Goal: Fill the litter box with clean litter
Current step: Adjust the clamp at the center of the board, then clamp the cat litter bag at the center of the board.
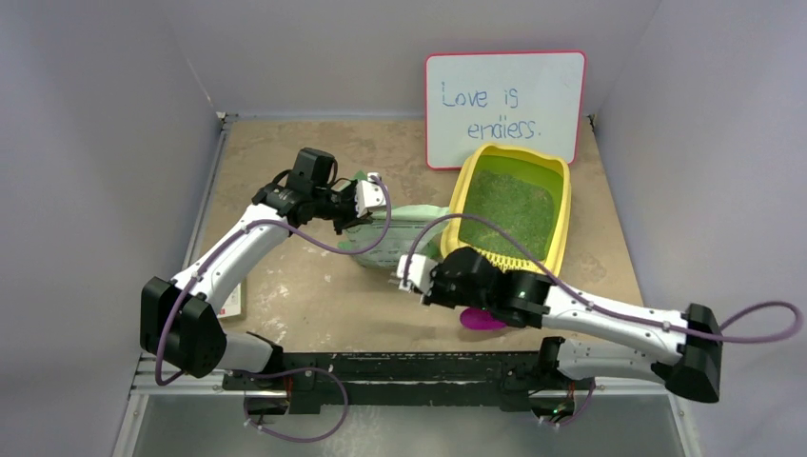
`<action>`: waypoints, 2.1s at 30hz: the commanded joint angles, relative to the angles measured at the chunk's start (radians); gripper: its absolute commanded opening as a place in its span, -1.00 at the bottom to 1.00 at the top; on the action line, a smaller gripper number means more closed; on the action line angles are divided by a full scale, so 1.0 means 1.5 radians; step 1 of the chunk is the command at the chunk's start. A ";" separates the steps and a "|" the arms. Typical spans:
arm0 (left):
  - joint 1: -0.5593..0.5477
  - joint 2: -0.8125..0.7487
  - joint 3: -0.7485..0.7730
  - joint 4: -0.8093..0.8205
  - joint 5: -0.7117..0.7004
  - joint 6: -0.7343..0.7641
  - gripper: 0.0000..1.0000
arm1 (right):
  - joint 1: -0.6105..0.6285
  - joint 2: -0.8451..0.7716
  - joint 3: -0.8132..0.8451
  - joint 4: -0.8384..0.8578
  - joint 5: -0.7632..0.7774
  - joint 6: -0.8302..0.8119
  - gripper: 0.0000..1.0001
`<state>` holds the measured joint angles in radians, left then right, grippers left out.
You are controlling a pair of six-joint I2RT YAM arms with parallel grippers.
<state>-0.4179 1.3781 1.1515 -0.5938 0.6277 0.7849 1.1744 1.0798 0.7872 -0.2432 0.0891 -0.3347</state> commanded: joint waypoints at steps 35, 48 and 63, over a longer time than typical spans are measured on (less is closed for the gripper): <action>0.018 0.001 0.028 0.017 0.032 0.014 -1.00 | -0.262 0.169 0.389 -0.196 -0.206 -0.369 -1.00; 0.018 -0.001 0.029 0.015 0.039 0.017 -1.00 | -0.263 0.229 0.424 -0.225 -0.185 -0.375 -1.00; 0.019 -0.007 0.026 0.015 0.054 0.024 -1.00 | -0.284 0.239 0.383 -0.181 -0.196 -0.356 -1.00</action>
<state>-0.4057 1.3849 1.1519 -0.6071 0.6693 0.7898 0.7700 1.4223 1.3743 -0.5533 -0.1841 -0.8841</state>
